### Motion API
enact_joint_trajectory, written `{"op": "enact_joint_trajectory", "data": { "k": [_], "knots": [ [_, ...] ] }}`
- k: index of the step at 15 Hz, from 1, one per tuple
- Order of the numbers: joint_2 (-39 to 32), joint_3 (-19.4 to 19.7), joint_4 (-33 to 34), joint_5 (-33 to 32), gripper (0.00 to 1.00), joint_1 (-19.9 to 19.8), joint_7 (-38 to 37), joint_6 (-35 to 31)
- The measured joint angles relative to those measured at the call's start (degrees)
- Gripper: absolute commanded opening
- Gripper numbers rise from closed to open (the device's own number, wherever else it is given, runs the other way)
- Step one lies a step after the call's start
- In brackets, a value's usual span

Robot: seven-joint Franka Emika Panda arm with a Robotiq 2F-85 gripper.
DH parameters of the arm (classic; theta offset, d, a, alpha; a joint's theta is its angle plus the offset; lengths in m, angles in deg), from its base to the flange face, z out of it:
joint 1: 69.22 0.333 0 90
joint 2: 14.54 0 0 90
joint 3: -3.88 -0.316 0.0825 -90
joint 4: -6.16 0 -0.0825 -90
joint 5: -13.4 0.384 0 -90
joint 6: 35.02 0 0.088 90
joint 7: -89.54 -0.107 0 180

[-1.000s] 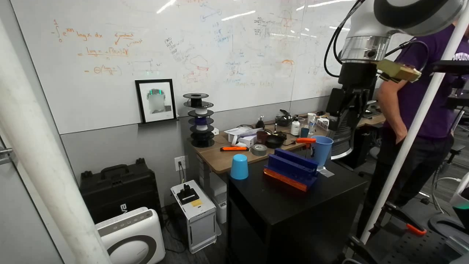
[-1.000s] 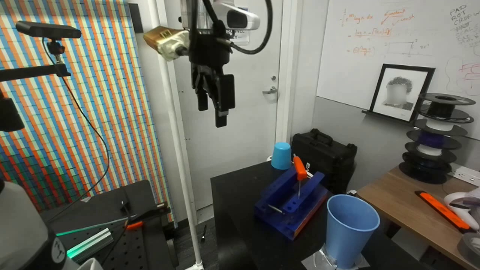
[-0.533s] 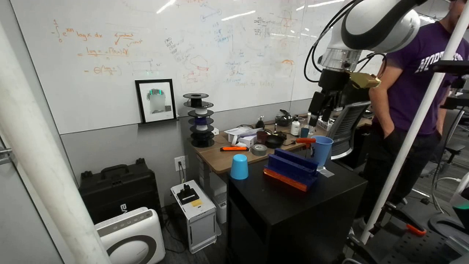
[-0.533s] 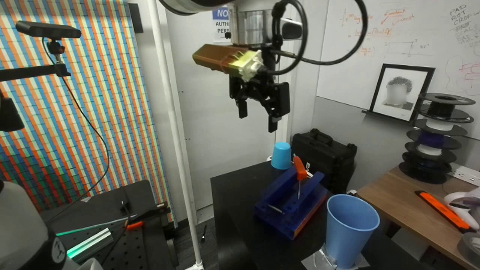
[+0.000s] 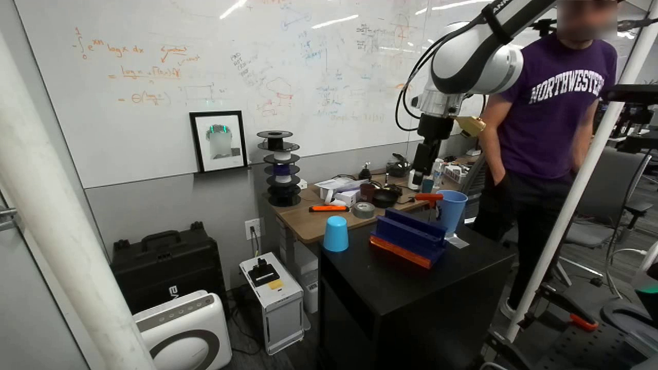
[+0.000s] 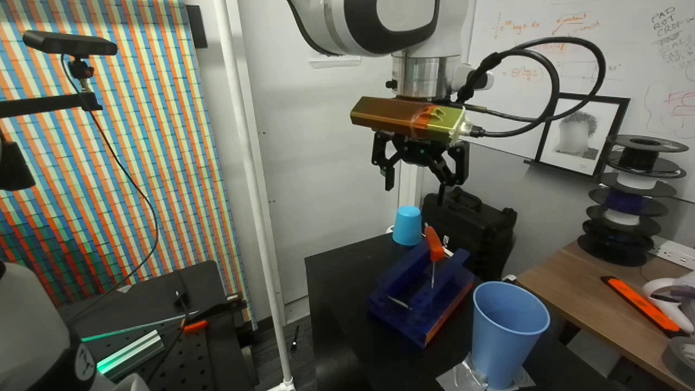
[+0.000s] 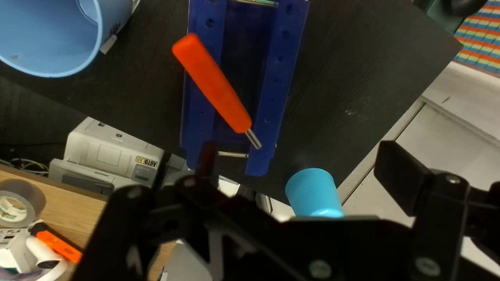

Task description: Pick the tool with the orange handle and put it in the cup

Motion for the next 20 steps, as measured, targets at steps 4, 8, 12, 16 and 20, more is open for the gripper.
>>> {"op": "enact_joint_trajectory", "data": {
  "k": [4,8,12,16,20],
  "knots": [
    [-5.82,-0.67,3.04,-0.37,1.0,-1.25,5.52,0.0],
    [-8.92,-1.15,3.44,-4.26,0.75,-3.06,7.47,0.0],
    [-9.44,-1.18,3.27,-7.47,0.44,-4.43,8.02,-0.04],
    [-9.44,-1.17,2.97,-9.7,0.13,-5.61,8.12,-0.12],
    [-9.4,-1.16,2.78,-10.12,0.11,-6.6,8.26,-0.24]
  ]
}}
